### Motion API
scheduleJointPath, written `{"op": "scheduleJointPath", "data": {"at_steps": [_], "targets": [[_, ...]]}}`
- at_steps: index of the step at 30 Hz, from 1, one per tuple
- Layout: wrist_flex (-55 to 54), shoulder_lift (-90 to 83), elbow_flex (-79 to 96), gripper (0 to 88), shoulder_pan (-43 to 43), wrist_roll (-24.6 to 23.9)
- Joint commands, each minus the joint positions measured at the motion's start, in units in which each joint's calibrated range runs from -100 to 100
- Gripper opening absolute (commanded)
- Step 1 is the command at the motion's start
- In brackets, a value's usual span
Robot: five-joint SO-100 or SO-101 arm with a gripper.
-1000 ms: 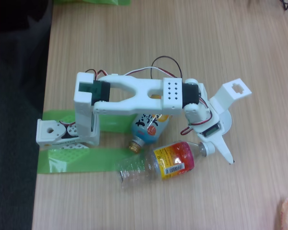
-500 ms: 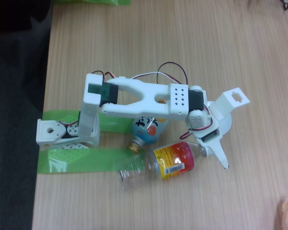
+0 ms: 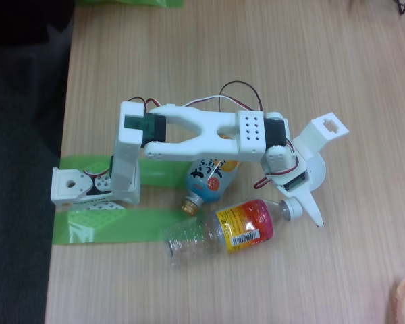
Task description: Pick up the plastic bottle and stand it up on the white place
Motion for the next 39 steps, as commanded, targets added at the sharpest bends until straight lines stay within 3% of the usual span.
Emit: {"op": "scheduleJointPath", "data": {"at_steps": [1,39], "targets": [[-0.53,0.26,-0.27,51.4,-0.31,-0.22],[0.33,10.43,-10.87,51.4,4.73,0.15]]}}
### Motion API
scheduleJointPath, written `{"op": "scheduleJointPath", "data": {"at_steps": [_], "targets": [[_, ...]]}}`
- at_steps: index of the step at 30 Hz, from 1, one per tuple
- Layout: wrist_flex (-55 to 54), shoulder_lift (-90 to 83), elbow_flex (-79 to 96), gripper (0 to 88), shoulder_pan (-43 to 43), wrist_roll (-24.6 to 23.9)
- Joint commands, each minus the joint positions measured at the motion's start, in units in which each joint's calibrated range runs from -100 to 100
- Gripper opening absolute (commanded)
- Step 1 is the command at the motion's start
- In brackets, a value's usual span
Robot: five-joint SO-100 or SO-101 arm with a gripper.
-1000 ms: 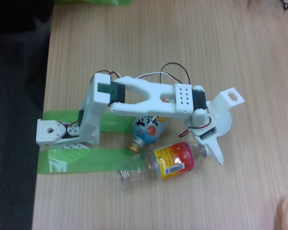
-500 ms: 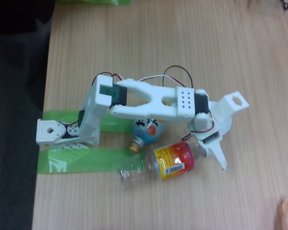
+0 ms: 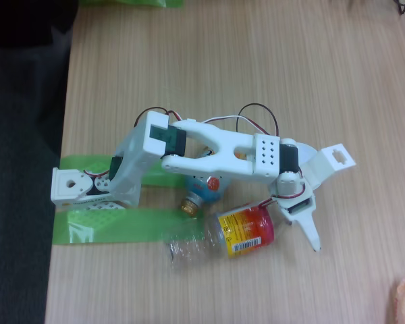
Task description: Pick up the plastic bottle and stand it up on the white place
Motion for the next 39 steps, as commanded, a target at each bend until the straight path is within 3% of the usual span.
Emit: {"op": "scheduleJointPath", "data": {"at_steps": [1,13,23,33,39], "targets": [[0.33,-0.43,-3.37,51.4,0.32,0.15],[0.24,0.58,-3.64,50.4,0.47,0.15],[-0.36,0.58,-3.64,26.2,0.84,0.20],[0.24,0.58,-3.64,9.7,0.91,0.20],[0.33,0.49,-3.64,6.0,0.91,0.20]]}}
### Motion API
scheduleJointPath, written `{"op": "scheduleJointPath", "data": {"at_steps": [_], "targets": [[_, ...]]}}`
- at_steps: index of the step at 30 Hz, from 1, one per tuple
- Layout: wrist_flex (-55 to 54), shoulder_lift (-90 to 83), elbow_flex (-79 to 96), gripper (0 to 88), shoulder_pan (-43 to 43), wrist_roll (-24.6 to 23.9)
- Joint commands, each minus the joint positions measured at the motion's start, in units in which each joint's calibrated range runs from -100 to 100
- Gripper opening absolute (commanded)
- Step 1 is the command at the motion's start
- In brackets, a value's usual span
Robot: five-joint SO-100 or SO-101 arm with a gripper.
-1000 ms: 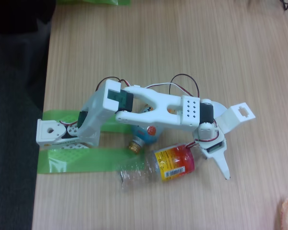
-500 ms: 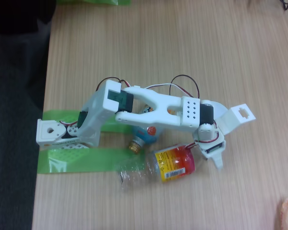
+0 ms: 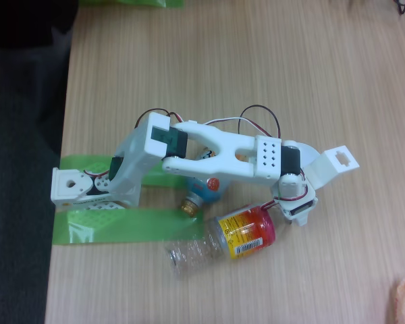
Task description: Pick up the plastic bottle and stand it up on the white place
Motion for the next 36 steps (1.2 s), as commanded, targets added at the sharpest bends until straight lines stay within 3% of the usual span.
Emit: {"op": "scheduleJointPath", "data": {"at_steps": [1,13,36], "targets": [[0.33,-0.26,-2.19,6.0,0.39,0.09],[2.56,-5.05,-2.28,6.0,0.17,0.09],[19.56,-42.18,-1.74,6.0,-2.20,-0.48]]}}
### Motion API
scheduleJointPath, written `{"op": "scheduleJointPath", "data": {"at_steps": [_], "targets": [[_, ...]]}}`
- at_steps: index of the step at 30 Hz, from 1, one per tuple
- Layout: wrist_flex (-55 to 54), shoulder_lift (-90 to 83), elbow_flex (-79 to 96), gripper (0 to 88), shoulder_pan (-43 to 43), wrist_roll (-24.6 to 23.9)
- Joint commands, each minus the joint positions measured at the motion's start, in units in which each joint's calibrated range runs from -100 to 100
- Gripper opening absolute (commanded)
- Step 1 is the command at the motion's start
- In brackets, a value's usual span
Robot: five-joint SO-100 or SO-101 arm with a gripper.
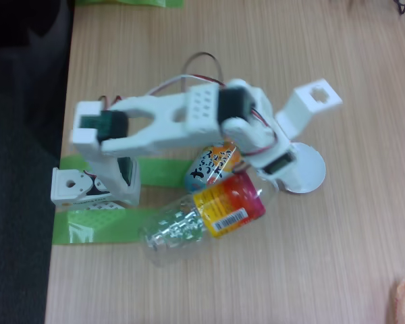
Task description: Pick up the plastic bottle and stand it up on the white place
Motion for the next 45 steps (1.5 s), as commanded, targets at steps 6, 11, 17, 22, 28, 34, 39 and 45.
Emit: {"op": "scheduleJointPath", "data": {"at_steps": [6,11,17,22,28,34,39,45], "targets": [[0.95,-17.08,-1.47,6.0,-2.19,-0.27],[0.52,-22.03,-1.47,6.0,-9.82,-0.33],[0.26,-25.56,-1.83,6.0,-20.34,-3.53],[-2.31,-27.83,-1.47,6.0,-25.45,-5.21],[-14.59,-28.33,-1.29,6.0,-26.04,-6.15],[-28.84,-28.25,4.42,5.9,-25.52,-6.15],[-44.29,-28.25,16.10,5.9,-25.45,-5.63],[-59.22,-28.25,27.42,5.9,-25.45,-5.47]]}}
